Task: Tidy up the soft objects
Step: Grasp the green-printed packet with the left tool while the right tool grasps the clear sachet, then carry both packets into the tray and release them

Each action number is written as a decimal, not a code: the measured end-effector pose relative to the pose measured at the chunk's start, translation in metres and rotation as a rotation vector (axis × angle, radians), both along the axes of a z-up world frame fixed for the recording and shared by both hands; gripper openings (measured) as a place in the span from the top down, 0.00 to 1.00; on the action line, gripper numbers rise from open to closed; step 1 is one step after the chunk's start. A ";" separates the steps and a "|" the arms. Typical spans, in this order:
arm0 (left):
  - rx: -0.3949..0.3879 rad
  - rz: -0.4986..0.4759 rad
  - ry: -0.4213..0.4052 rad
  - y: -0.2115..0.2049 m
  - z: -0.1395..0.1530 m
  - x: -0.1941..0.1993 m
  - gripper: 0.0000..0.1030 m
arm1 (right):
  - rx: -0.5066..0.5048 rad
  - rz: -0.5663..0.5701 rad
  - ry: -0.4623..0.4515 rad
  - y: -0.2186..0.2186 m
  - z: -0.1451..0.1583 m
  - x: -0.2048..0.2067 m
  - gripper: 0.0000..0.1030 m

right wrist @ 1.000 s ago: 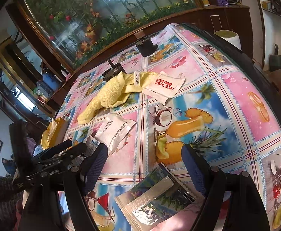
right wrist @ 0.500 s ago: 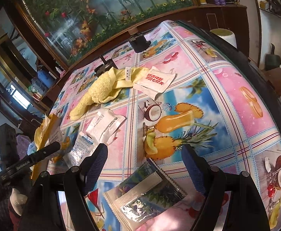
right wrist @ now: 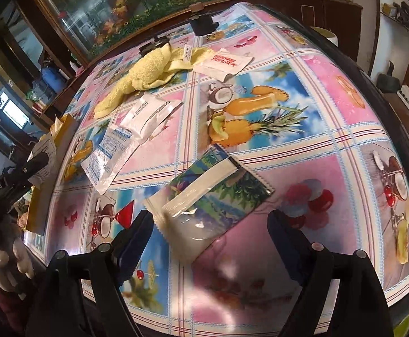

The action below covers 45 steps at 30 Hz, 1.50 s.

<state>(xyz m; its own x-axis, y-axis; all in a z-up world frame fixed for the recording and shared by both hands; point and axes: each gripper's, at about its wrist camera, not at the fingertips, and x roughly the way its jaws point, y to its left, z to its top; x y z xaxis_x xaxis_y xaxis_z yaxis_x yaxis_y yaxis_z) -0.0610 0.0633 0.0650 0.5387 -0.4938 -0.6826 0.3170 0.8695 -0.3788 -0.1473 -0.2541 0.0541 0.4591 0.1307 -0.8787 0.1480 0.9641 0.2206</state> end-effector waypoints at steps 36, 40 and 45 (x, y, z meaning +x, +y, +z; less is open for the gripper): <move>-0.027 0.435 -0.111 0.201 0.035 -0.031 0.48 | 0.104 0.454 -0.186 0.191 0.062 0.058 0.40; 0.010 0.416 -0.113 0.207 0.037 -0.008 0.47 | 0.121 0.558 -0.180 0.239 0.064 0.072 0.40; 0.057 0.371 -0.069 0.217 0.031 0.044 0.47 | 0.160 0.640 -0.157 0.288 0.055 0.091 0.40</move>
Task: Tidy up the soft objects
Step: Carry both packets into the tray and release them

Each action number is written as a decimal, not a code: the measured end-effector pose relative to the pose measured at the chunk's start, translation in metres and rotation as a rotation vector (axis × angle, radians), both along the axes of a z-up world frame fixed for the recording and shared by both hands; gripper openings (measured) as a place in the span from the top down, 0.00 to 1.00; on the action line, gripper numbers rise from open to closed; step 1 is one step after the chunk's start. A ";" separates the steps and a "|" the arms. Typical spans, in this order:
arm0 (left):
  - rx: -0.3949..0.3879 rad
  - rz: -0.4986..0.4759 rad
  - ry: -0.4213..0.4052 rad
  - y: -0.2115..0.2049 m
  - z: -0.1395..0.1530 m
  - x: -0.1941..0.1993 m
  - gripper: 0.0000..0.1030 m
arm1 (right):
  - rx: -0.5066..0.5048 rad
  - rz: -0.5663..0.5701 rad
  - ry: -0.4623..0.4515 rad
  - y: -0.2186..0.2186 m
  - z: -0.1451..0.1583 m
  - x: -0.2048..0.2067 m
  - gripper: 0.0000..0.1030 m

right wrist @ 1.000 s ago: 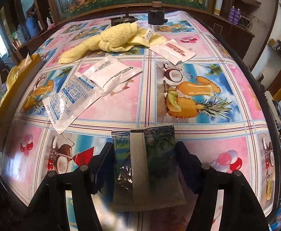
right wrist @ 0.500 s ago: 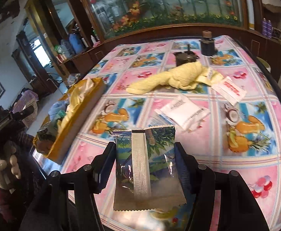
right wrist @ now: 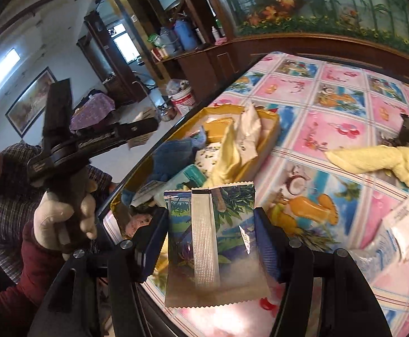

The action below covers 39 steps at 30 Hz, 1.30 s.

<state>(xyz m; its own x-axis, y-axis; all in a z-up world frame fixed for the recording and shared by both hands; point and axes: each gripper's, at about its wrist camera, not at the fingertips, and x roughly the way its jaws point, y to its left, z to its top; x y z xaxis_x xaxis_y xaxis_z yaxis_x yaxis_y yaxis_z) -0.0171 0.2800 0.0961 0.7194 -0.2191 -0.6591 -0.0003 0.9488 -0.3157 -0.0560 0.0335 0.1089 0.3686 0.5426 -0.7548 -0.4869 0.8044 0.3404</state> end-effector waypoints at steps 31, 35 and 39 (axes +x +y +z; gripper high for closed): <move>0.193 0.012 -0.032 -0.028 0.022 0.016 0.26 | -0.058 0.129 -0.129 0.068 -0.018 -0.030 0.17; 0.284 0.089 -0.091 -0.047 0.033 -0.012 0.24 | -0.023 0.057 -0.131 0.032 -0.012 -0.037 0.16; 0.372 0.144 -0.126 -0.069 0.039 -0.033 0.21 | -0.013 -0.014 -0.122 0.002 -0.012 -0.041 0.16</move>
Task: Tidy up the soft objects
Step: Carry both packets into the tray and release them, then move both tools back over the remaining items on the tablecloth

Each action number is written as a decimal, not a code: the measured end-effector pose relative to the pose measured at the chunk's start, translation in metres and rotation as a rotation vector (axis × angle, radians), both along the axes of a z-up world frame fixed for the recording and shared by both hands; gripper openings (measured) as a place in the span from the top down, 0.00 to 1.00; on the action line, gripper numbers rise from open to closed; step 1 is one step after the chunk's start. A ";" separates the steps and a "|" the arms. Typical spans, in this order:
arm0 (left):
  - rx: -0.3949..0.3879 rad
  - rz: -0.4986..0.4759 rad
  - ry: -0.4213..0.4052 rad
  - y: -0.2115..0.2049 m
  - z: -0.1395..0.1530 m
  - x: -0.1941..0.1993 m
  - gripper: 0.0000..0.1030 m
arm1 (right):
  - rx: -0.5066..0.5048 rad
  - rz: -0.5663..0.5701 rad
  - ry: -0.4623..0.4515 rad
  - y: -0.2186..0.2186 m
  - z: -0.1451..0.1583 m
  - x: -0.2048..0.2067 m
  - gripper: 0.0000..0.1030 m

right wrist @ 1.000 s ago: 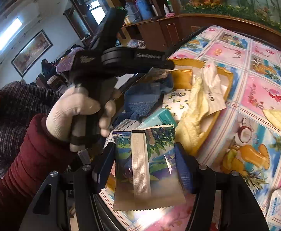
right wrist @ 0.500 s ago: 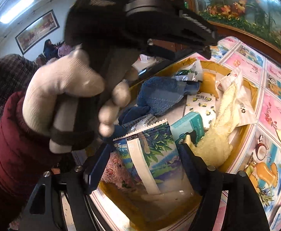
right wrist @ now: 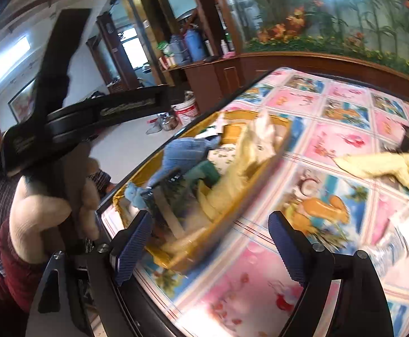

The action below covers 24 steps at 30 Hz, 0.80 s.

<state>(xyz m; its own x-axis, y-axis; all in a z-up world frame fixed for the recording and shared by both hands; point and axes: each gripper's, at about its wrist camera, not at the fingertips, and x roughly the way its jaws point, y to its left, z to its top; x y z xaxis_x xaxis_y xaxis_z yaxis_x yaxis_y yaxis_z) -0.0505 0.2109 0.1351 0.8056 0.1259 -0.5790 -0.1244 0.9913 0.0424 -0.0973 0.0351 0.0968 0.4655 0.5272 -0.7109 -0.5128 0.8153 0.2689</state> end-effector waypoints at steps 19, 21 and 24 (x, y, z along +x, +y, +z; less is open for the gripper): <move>0.134 0.023 0.039 -0.060 -0.011 -0.040 0.20 | 0.044 -0.138 0.008 -0.071 0.005 -0.025 0.15; 0.134 0.021 0.040 -0.061 -0.011 -0.041 0.20 | 0.045 -0.142 0.009 -0.072 0.005 -0.026 0.15; 0.133 0.018 0.043 -0.061 -0.012 -0.042 0.20 | 0.042 -0.144 0.007 -0.074 0.006 -0.027 0.15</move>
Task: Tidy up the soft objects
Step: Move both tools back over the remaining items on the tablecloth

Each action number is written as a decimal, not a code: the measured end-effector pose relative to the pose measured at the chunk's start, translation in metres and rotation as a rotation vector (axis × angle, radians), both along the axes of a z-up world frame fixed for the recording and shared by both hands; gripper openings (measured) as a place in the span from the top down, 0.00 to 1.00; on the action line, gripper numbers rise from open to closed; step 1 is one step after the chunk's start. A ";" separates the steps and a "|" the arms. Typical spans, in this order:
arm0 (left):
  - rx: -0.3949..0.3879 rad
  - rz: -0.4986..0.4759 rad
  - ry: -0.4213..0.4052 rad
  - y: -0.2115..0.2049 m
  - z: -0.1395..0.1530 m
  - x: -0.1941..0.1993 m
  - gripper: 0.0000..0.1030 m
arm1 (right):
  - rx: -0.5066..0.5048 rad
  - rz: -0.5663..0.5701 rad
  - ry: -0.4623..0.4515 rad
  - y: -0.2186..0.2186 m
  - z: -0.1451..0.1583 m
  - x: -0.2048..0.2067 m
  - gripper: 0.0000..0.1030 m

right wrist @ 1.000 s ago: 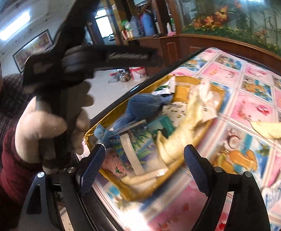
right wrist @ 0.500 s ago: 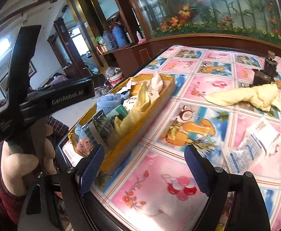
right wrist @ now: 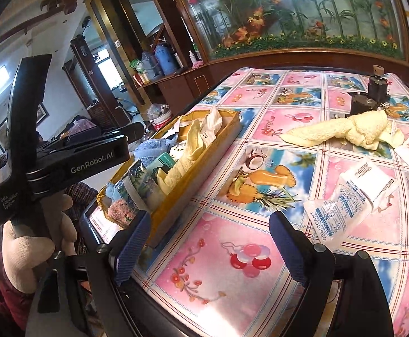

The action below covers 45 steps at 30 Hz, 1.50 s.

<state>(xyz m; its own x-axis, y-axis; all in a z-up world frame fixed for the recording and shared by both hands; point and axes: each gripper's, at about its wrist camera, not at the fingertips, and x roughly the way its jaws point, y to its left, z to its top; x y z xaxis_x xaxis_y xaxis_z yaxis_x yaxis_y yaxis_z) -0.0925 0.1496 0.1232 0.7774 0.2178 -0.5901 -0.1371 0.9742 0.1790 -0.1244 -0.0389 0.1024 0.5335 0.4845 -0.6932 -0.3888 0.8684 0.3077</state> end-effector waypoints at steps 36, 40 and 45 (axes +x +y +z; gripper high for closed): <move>-0.365 -0.250 -0.320 0.021 0.148 -0.025 0.00 | -0.517 -0.515 -0.482 -0.182 0.393 0.071 0.00; -0.343 -0.256 -0.186 -0.001 0.105 0.004 0.00 | -0.500 -0.458 -0.415 -0.181 0.323 0.057 0.00; -0.382 -0.292 0.001 -0.031 0.038 0.027 0.00 | -0.404 -0.336 -0.212 -0.179 0.176 0.046 0.00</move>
